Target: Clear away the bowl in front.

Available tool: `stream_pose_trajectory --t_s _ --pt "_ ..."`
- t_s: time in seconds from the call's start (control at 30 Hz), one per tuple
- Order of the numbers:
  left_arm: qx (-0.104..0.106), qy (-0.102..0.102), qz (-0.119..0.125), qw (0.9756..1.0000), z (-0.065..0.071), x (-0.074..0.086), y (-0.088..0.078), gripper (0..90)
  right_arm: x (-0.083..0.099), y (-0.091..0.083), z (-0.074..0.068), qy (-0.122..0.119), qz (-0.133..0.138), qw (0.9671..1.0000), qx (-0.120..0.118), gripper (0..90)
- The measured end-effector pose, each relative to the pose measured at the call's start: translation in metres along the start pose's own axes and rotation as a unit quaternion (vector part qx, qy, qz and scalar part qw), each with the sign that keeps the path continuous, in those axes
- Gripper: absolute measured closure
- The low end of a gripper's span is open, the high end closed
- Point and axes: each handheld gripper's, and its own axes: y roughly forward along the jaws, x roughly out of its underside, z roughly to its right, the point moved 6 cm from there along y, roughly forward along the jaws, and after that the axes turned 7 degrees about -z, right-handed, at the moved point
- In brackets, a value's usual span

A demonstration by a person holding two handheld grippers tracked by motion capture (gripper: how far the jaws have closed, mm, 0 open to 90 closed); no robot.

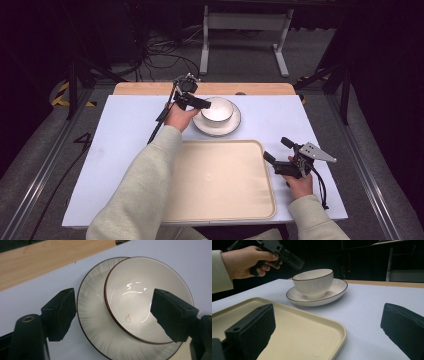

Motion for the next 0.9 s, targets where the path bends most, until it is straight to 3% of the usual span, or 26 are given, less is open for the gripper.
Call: stream_pose_trajectory --t_s 0.33,0.4,0.8,0.9 --pt "-0.004 -0.002 -0.018 0.9998 -0.002 0.0 0.013 31.5 0.0 0.0 0.0 0.003 -0.002 1.0 0.0 0.3" --pt "0.0 -0.02 -0.021 0.9996 -0.001 0.0 0.016 34.8 0.0 0.0 0.0 0.004 -0.002 1.0 -0.001 0.3" --pt "-0.014 -0.028 -0.051 0.9982 -0.003 0.003 0.031 46.1 0.001 0.0 0.0 0.006 -0.003 1.0 -0.005 0.8" --pt "-0.017 -0.038 -0.057 0.9975 -0.004 0.004 0.034 49.6 0.001 0.0 0.0 0.006 -0.004 1.0 -0.005 0.9"
